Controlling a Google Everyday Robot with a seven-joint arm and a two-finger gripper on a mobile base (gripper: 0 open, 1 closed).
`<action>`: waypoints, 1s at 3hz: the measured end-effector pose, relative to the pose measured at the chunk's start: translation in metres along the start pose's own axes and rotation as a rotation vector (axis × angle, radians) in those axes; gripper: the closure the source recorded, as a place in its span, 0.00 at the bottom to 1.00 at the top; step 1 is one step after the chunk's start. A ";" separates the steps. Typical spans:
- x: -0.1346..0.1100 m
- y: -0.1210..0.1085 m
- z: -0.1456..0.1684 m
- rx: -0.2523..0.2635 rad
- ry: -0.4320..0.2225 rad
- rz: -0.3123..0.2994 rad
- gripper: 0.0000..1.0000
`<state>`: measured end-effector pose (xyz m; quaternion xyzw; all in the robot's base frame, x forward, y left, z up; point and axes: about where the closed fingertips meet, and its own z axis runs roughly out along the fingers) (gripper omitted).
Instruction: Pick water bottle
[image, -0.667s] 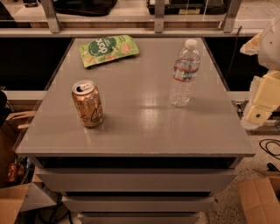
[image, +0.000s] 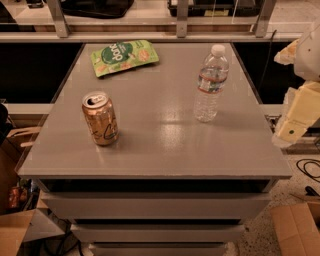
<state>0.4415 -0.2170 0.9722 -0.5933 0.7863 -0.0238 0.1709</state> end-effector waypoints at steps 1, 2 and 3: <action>0.002 -0.005 0.020 -0.017 -0.065 0.051 0.00; 0.005 -0.010 0.045 -0.030 -0.144 0.126 0.00; 0.009 -0.018 0.067 -0.017 -0.236 0.217 0.00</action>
Offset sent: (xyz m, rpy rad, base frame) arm 0.0382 -0.0038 -0.0673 0.3078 -0.0013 -0.1466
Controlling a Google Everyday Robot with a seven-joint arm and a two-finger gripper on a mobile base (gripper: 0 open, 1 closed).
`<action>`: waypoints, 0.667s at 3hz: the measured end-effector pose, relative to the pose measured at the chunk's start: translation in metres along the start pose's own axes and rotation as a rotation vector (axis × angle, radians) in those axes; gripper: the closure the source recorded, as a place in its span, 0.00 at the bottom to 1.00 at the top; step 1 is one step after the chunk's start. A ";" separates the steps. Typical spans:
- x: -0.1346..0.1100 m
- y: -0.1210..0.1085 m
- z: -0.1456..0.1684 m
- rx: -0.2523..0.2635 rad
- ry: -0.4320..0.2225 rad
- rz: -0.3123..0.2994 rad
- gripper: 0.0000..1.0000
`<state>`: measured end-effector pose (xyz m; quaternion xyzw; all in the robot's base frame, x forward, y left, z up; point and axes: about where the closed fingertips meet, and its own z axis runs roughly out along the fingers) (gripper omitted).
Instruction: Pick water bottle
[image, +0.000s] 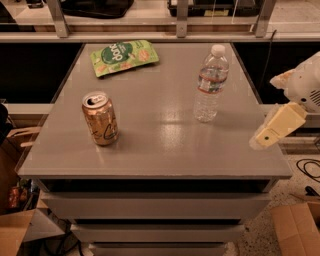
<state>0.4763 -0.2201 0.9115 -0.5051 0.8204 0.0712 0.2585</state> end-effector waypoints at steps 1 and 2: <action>0.005 -0.017 0.013 0.048 -0.097 0.083 0.00; 0.000 -0.035 0.017 0.104 -0.199 0.130 0.00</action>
Offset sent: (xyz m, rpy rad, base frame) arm 0.0606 -0.0197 -0.0055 0.2904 -0.2278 -0.2078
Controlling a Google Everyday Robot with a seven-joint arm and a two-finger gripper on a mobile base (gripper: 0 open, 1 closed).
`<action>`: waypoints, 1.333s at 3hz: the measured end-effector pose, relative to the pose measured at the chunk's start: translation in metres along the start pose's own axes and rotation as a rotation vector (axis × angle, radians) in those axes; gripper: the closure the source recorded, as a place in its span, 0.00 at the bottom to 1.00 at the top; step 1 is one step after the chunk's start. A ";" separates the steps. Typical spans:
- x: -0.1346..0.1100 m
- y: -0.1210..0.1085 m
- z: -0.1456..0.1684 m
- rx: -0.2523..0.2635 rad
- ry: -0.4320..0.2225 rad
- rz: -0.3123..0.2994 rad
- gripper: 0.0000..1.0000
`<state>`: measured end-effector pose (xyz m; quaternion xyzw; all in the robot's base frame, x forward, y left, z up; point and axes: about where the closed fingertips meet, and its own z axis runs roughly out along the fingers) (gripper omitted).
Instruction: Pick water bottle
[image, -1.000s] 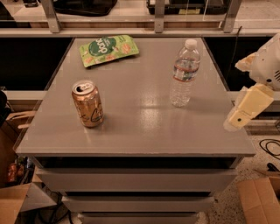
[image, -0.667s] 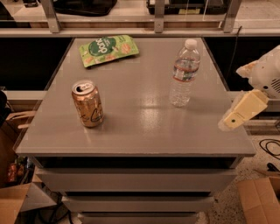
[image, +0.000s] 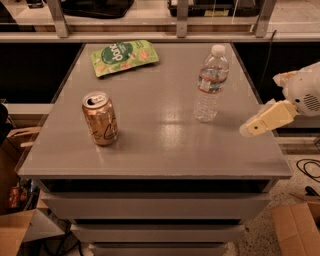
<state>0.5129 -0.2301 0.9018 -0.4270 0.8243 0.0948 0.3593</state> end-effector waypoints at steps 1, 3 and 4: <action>-0.013 -0.016 0.007 0.034 -0.106 0.026 0.00; -0.055 -0.022 0.019 -0.015 -0.332 0.029 0.00; -0.076 -0.014 0.029 -0.079 -0.423 0.026 0.00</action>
Offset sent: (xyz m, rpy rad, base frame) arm 0.0536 0.0201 0.0325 0.3047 -0.2250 0.0081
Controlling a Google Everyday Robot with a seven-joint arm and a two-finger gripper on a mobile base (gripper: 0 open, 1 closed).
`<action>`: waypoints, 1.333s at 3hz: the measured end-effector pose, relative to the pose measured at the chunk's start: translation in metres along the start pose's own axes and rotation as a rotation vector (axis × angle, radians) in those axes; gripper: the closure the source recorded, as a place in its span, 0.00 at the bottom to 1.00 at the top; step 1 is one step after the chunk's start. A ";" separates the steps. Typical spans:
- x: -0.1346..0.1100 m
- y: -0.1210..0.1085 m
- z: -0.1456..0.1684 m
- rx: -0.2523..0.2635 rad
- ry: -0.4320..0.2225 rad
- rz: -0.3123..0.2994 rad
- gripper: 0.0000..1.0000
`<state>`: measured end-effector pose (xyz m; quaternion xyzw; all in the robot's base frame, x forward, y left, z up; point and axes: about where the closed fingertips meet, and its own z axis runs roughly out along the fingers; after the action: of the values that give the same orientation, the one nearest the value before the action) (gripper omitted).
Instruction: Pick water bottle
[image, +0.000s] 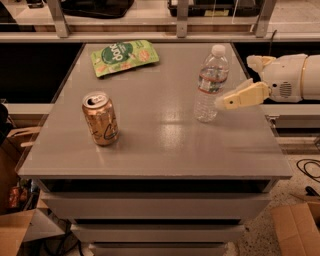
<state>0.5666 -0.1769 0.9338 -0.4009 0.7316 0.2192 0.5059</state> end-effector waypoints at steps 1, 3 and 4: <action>-0.014 0.011 0.014 -0.060 -0.071 0.004 0.00; -0.033 0.028 0.035 -0.148 -0.147 0.012 0.41; -0.036 0.029 0.038 -0.165 -0.163 0.015 0.63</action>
Offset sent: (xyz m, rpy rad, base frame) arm 0.0020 0.0611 0.0161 0.1766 -0.0276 0.1651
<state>0.5705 -0.1189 0.9493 -0.4167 0.6705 0.3143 0.5273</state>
